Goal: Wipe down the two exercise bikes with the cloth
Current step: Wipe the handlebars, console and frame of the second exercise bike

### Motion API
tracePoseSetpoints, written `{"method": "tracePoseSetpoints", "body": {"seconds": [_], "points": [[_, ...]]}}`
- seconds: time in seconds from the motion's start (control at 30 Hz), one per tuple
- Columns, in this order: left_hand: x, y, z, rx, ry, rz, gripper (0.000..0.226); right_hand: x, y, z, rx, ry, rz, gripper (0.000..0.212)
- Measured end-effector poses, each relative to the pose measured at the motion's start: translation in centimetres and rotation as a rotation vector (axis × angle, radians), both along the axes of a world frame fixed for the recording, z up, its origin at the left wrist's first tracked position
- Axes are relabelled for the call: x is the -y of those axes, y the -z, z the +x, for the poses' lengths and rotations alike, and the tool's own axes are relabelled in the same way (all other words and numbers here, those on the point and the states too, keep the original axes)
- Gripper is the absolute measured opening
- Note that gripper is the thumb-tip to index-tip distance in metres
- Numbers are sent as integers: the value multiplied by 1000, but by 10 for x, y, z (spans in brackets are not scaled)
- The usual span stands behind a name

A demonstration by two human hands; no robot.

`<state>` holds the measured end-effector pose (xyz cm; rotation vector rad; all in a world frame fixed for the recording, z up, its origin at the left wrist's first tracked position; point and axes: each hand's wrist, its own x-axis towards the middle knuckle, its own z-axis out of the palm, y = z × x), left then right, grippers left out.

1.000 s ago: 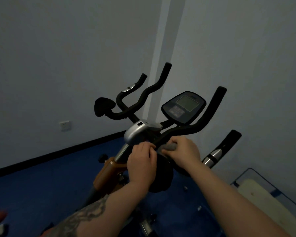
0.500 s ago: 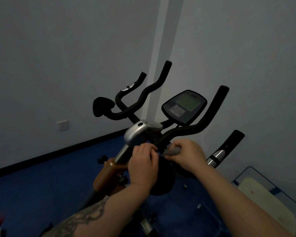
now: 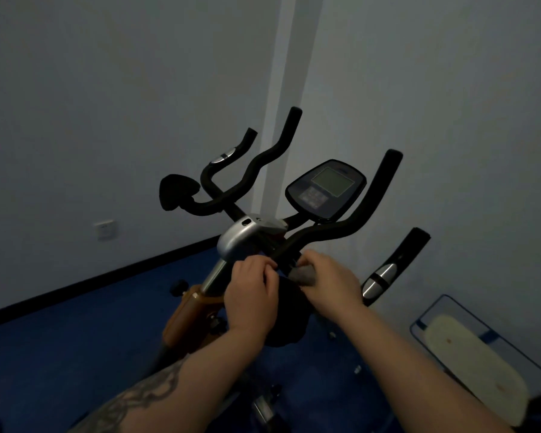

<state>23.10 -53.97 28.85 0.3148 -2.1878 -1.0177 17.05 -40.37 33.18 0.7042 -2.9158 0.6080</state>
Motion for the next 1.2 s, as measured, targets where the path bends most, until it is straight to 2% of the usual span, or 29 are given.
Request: {"method": "tracePoseSetpoints", "body": {"seconds": [0.13, 0.2, 0.33, 0.47, 0.53, 0.63, 0.87, 1.03, 1.2], "points": [[0, 2, -1, -14, -9, 3, 21, -24, -5, -5, 76, 10, -122, 37], [1, 3, -2, -13, -11, 0, 21, -16, -9, -11, 54, 57, -122, 44], [1, 4, -1, -13, -10, -2, 21, 8, -5, -9, 27, 70, -203, 30], [1, 4, -2, -14, -8, 4, 22, -12, 4, -5, -26, -24, -163, 15], [1, 4, -2, -15, -8, -2, 21, -11, 1, -10, 14, -14, -166, 20], [1, 3, -2, -9, -4, -3, 21, 6, -6, -19, 114, 40, -284, 25], [2, 3, -3, -29, -7, -5, 21, -6, -17, -26, 139, -20, -40, 32], [1, 2, -2, -23, -6, 2, 23, 3, -7, -15, 14, -60, -92, 23], [0, 1, -1, -34, -12, 0, 22, -6, -13, -24, 61, -102, -43, 25]]}}
